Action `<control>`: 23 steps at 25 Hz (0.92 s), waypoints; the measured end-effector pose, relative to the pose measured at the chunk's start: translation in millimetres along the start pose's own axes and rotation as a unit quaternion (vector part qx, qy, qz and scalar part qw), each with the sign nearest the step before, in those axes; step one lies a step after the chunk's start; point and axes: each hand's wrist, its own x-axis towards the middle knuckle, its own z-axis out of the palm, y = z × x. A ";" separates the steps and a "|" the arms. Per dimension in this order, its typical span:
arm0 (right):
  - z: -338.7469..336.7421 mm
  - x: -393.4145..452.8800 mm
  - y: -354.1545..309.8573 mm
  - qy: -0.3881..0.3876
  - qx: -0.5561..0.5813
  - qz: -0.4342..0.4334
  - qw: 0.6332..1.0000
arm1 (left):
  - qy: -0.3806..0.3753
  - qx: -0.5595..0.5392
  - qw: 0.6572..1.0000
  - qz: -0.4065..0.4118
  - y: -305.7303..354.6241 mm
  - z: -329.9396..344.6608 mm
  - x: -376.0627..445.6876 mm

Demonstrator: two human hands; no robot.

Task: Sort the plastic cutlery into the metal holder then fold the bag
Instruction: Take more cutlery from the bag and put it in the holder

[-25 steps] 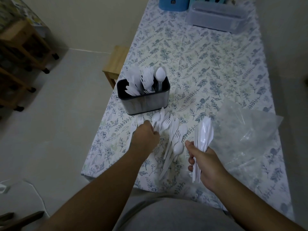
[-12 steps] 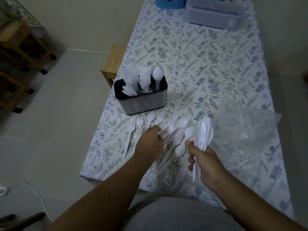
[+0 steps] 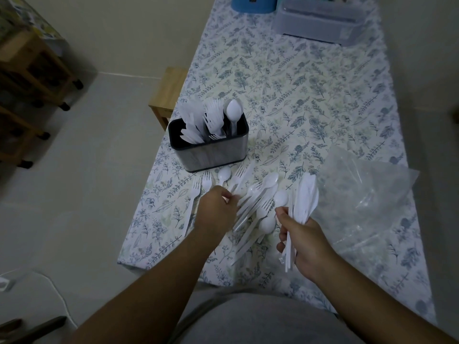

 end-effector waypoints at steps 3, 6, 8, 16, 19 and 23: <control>2.7 -0.1 -2.0 -0.039 0.013 -0.010 0.999 | -0.089 -0.021 0.994 0.052 9.9 -6.3 -26.4; 4.6 0.9 -3.4 -0.054 -0.044 -0.026 0.997 | -0.193 -0.010 0.973 0.130 14.9 1.0 -41.6; 2.1 4.7 -5.2 -0.024 -0.037 -0.024 0.999 | -0.160 0.024 0.974 0.160 8.4 7.3 -31.0; -11.9 6.4 -4.0 0.015 0.012 -0.015 1.000 | -0.035 0.189 0.963 0.188 -18.4 22.9 -10.7; -10.2 2.2 -1.7 -0.009 0.019 0.007 1.000 | -0.035 0.166 0.967 0.189 -20.5 23.8 -19.1; -8.5 0.7 -2.9 -0.014 0.013 0.007 1.000 | -0.070 0.169 0.970 0.160 -22.9 29.4 -23.0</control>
